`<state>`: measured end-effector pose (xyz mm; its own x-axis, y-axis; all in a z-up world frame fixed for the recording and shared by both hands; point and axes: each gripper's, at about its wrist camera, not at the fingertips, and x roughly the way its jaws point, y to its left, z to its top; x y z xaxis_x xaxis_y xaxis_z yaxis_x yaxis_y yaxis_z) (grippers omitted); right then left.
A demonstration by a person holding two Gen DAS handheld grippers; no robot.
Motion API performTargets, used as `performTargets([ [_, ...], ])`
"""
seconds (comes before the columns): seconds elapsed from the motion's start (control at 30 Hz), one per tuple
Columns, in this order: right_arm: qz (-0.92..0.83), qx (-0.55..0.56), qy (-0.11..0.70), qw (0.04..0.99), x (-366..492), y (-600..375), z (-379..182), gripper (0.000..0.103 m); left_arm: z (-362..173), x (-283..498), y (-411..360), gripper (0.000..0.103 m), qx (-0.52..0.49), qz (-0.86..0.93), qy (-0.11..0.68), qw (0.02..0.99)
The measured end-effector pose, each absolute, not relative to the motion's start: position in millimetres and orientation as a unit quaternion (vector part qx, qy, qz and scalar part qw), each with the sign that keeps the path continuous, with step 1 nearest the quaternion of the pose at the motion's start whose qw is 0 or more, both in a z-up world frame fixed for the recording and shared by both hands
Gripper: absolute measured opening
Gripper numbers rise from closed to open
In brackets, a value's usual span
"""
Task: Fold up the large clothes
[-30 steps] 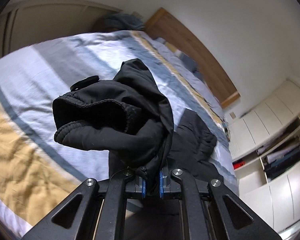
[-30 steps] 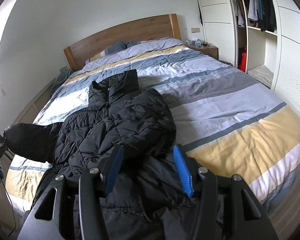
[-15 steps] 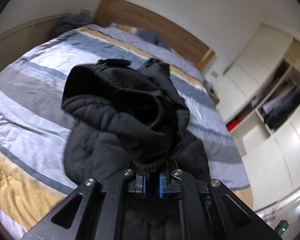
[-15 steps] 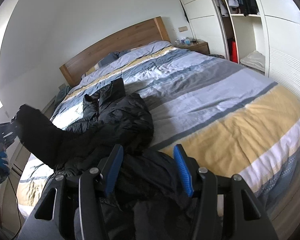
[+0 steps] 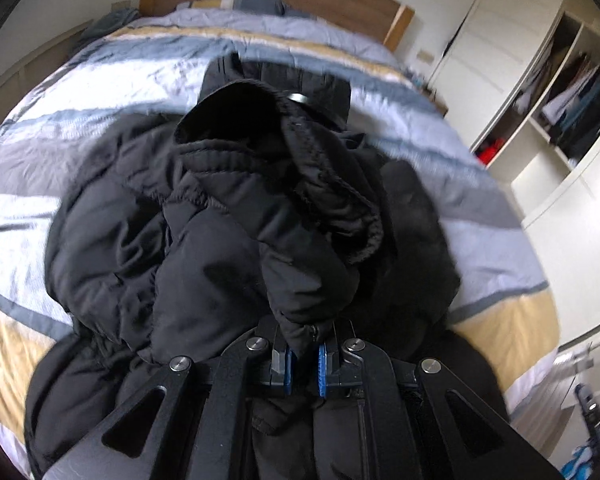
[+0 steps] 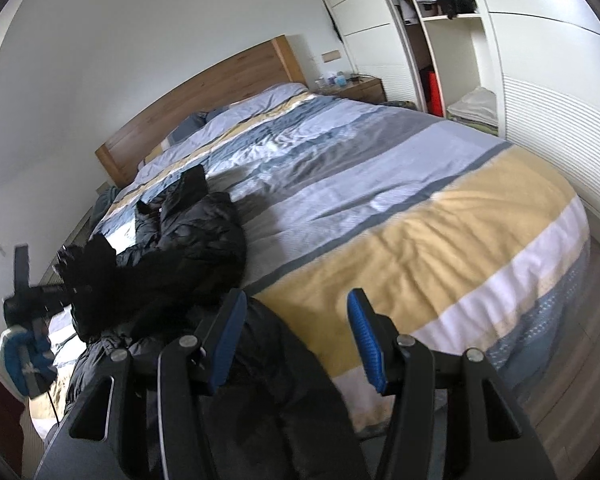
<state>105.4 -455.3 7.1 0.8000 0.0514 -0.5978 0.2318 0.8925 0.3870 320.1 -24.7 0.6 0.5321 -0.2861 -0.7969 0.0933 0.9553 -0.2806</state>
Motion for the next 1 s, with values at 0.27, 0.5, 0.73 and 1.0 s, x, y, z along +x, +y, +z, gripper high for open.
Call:
performTargets([
  [0.27,-0.048,0.226,0.329,0.916,100,-461,-7,0.051,-31,317,-47,0.012,-0.073,-0.098,0.496,0.860],
  [0.5,-0.049,0.227,0.320,0.918,91,-456,-1,0.051,-30,305,-46,0.021,-0.079,-0.116,0.503,0.853],
  [0.73,-0.043,0.215,0.300,0.928,75,-438,23,0.051,-12,265,-41,0.021,-0.055,-0.161,0.491,0.854],
  [1.0,-0.006,0.178,0.301,0.937,91,-389,48,0.051,27,251,3,0.031,-0.057,-0.158,0.454,0.875],
])
